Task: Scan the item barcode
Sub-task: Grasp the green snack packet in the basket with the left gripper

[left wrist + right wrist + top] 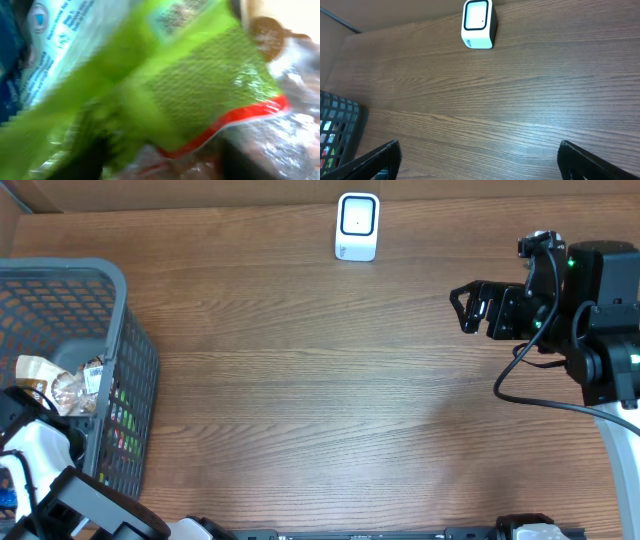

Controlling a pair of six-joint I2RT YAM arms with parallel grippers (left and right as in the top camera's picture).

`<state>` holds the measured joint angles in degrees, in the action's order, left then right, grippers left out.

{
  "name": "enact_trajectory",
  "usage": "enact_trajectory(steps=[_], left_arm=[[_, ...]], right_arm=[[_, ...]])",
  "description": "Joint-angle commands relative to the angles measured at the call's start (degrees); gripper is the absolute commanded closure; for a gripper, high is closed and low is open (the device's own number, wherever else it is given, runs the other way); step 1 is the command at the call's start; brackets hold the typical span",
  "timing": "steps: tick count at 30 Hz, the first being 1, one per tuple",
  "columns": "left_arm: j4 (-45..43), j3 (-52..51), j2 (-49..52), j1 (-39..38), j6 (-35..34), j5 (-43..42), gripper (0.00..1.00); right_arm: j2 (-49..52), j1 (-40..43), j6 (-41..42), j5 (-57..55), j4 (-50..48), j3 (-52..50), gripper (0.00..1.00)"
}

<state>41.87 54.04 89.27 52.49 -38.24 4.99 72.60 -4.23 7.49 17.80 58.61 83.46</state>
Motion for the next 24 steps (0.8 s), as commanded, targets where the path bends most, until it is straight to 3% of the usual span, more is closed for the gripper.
enact_trajectory(steps=[1, 4, 7, 10, 13, 18, 21, 22, 23, 24], left_arm=[[-0.15, -2.21, 0.46, -0.68, -0.33, 0.46, 0.95], [-0.17, -1.7, 0.39, -0.76, 0.85, -0.96, 0.96], [0.31, 0.66, -0.15, -0.76, 6.6, -4.98, 0.96], [3.32, 8.63, -2.36, -0.76, 12.61, -13.99, 0.96], [8.2, 15.47, -4.15, -0.76, 14.62, -16.94, 0.96], [15.17, 25.9, -8.44, -0.79, 19.67, -18.47, 0.96], [17.53, 26.95, -10.25, -0.76, 18.27, -17.42, 0.96], [18.69, 26.51, -10.19, -0.76, 16.02, -15.89, 0.89], [19.41, 25.38, -9.88, -0.76, 13.53, -14.58, 0.62], [19.45, 24.13, -9.73, -0.76, 12.17, -13.99, 0.42]], right_arm=[[-0.13, -0.2, 0.11, 0.31, -0.13, 1.53, 0.0], [-0.13, -0.2, 0.13, 0.31, -0.13, 1.53, 0.0], [-0.13, -0.2, 0.13, 0.33, -0.13, 1.53, 0.0], [-0.13, -0.2, 0.13, 0.33, -0.15, 1.53, 0.0], [-0.13, -0.2, 0.15, 0.33, -0.13, 1.53, 0.0], [-0.13, -0.2, 0.15, 0.33, -0.17, 1.53, 0.0], [-0.13, -0.2, 0.15, 0.33, -0.24, 1.53, 0.0], [-0.13, -0.2, 0.15, 0.33, -0.22, 1.53, 0.0], [-0.13, -0.2, 0.15, 0.33, -0.2, 1.53, 0.0], [-0.13, -0.2, 0.15, 0.33, -0.17, 1.53, 0.0]])
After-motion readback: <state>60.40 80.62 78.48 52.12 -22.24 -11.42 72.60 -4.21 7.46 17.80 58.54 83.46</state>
